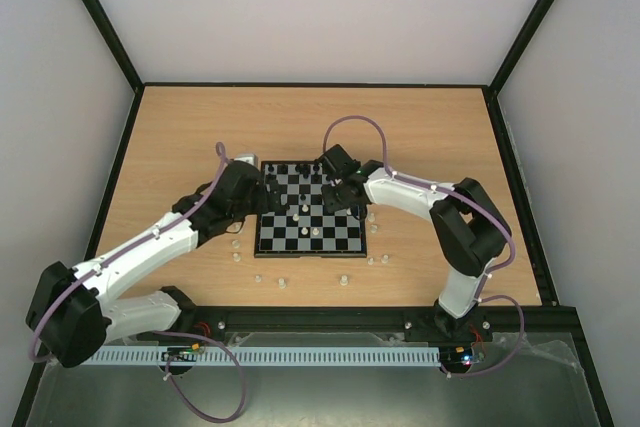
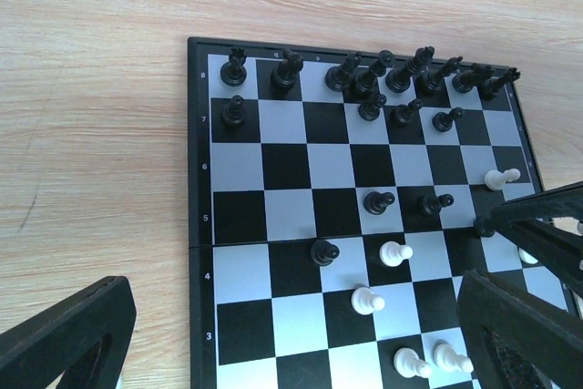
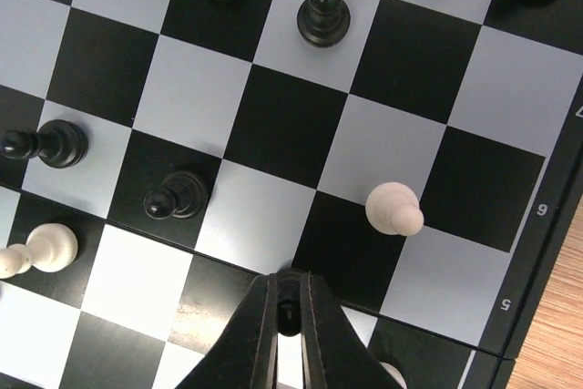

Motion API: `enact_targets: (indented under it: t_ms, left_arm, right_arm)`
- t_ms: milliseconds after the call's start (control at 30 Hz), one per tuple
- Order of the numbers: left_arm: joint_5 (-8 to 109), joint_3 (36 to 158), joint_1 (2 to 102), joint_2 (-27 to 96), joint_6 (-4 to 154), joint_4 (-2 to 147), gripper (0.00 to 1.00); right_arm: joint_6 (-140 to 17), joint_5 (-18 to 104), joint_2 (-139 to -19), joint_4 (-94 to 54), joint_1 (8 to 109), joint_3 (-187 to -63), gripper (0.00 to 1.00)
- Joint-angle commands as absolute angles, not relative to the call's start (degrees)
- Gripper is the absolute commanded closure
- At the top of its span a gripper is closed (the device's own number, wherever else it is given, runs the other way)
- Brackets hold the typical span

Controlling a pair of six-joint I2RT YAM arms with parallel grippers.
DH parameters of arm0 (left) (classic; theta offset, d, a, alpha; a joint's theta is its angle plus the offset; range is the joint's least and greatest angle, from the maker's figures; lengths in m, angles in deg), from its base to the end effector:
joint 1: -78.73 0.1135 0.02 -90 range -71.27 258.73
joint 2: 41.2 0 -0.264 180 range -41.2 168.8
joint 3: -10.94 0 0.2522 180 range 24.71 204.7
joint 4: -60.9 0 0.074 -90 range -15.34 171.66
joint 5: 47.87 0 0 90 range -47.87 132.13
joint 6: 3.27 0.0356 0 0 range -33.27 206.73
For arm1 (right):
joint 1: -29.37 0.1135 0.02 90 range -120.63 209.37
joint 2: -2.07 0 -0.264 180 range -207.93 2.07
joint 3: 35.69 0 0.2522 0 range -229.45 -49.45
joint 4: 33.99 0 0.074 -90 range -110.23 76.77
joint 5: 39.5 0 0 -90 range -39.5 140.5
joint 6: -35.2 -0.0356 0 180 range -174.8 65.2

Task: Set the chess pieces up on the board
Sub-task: Pick up the chess piece from the chessboard.

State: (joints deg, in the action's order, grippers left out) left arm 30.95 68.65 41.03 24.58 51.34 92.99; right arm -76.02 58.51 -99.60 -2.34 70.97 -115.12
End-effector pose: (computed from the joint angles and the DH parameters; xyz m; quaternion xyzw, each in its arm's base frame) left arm 0.1978 -0.1441 0.2486 -0.0228 0.9032 -0.1787 0.3895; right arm 0.2809 0.2428 0.1883 -0.1465 0.9373 0.1045 0.2985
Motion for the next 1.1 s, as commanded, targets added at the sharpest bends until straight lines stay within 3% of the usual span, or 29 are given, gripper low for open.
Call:
enact_targets:
  t_ms: [0, 267, 500, 1067]
  left_arm:
    - [29.8, 68.2, 40.9, 22.9, 52.2, 92.4, 0.0]
    - [29.9, 67.0, 40.9, 22.9, 51.5, 92.0, 0.0]
    - [29.6, 67.1, 40.9, 24.4, 51.7, 92.2, 0.0]
    - [29.0, 66.0, 41.0, 24.7, 51.3, 91.5, 0.01]
  right_arm:
    - [-75.8, 59.2, -100.7, 0.5, 71.2, -117.2, 0.99]
    - [-76.3, 63.5, -96.7, 5.2, 70.0, -121.4, 0.98]
    - [-76.0, 63.8, -97.4, 5.6, 62.7, -122.2, 0.99]
    - [-74.7, 59.0, -106.7, 4.8, 58.1, -128.1, 0.99]
